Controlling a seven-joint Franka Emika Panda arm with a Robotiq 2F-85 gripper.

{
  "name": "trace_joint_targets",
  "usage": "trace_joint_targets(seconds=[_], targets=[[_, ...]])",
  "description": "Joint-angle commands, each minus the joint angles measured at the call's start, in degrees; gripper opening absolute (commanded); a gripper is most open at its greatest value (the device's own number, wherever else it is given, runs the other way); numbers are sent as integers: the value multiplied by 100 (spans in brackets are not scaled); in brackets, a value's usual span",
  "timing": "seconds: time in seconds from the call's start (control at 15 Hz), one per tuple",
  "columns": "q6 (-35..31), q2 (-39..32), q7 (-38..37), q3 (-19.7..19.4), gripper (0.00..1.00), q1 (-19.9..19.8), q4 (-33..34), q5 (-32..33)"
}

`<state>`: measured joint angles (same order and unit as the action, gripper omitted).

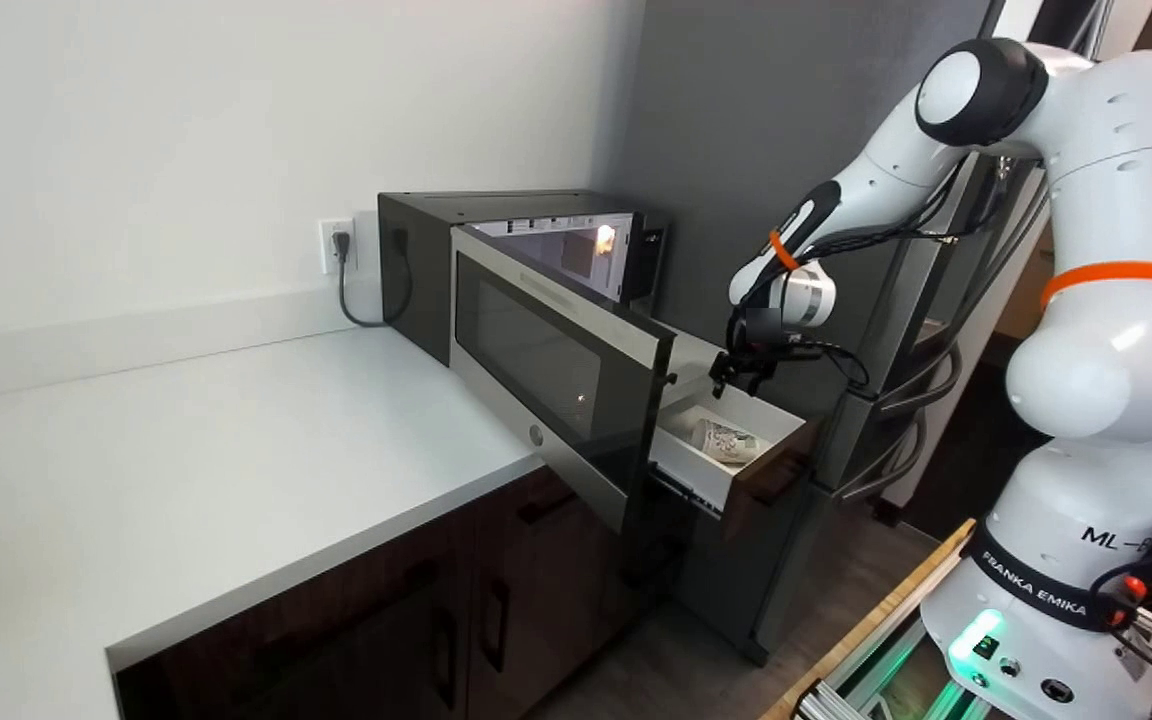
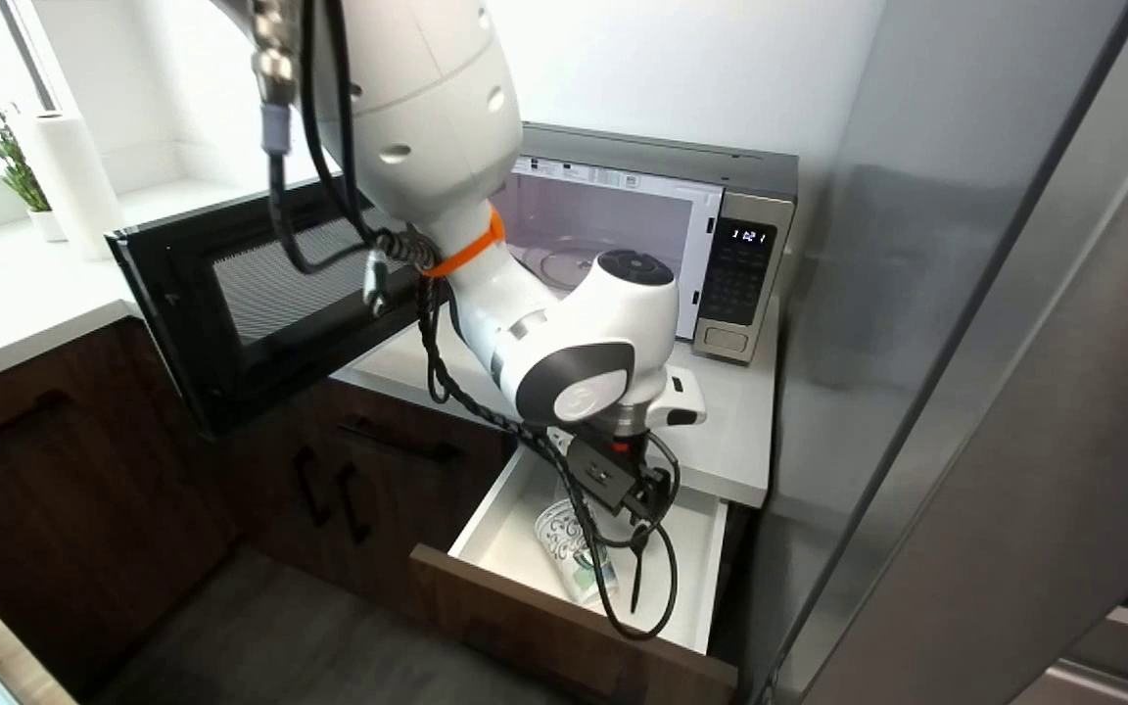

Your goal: Pick up the spoon and put it in the drawer

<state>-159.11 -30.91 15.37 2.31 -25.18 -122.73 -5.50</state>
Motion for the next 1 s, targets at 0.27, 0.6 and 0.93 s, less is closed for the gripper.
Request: trace_joint_targets(seconds=[0.27, 0.6, 0.93], targets=[[2176, 2328, -750, -581, 100, 1080, -749, 324], [2612, 3192, -1061, -490, 100, 1787, -801, 1536], [2634, 3122, -1030, -540, 100, 1878, -661, 1386]])
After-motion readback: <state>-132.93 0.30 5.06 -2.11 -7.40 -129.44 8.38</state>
